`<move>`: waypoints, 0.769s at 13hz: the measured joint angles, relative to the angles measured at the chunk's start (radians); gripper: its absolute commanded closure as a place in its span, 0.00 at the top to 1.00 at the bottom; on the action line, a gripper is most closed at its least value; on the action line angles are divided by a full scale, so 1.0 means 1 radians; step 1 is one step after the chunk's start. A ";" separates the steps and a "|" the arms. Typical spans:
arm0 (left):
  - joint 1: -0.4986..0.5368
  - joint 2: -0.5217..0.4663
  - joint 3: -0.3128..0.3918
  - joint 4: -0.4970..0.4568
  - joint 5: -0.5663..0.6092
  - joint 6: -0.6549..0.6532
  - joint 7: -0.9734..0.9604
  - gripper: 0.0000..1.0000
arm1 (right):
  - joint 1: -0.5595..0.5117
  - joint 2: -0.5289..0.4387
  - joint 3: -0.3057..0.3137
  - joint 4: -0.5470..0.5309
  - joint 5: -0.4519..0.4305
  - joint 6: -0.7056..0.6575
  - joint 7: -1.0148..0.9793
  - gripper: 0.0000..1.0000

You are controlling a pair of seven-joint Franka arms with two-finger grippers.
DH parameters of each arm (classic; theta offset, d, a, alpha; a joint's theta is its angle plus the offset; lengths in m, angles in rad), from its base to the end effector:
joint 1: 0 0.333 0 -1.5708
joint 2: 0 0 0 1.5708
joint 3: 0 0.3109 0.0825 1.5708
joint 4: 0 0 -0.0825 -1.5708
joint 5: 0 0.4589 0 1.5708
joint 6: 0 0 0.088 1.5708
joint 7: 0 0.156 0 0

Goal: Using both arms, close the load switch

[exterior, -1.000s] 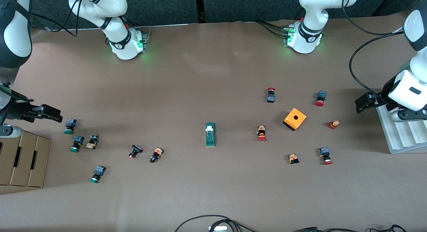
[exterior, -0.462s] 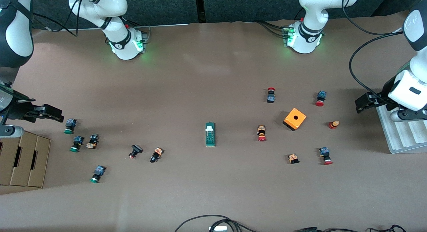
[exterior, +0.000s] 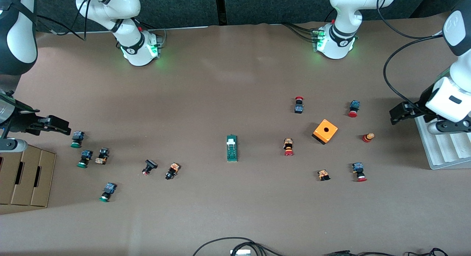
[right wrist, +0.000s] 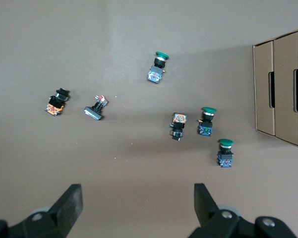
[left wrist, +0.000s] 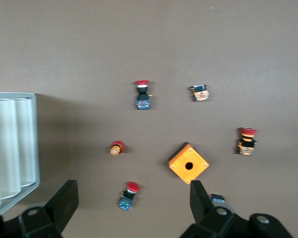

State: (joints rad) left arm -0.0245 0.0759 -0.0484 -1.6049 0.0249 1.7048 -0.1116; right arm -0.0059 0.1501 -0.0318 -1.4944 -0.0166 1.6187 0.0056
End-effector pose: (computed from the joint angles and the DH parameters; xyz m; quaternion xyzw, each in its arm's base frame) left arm 0.6613 -0.0440 0.5146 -0.9997 -0.0179 -0.0130 0.0094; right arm 0.6752 -0.0269 0.5184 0.9996 -0.0210 -0.0130 0.0105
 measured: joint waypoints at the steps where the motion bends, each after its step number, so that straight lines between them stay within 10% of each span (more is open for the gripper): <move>1: -0.007 0.000 -0.007 0.000 -0.035 0.000 -0.010 0.99 | 0.000 0.002 0.000 0.000 0.000 0.000 0.000 1.00; 10: -0.159 0.054 -0.091 -0.002 -0.113 0.005 -0.229 0.99 | 0.000 0.052 0.000 0.000 0.000 0.015 0.000 1.00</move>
State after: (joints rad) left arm -0.1837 0.1301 -0.1397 -1.6073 -0.0876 1.7097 -0.3403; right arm -0.0060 0.2021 -0.0315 -1.4949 -0.0162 1.6336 0.0055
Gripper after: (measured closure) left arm 0.009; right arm 0.000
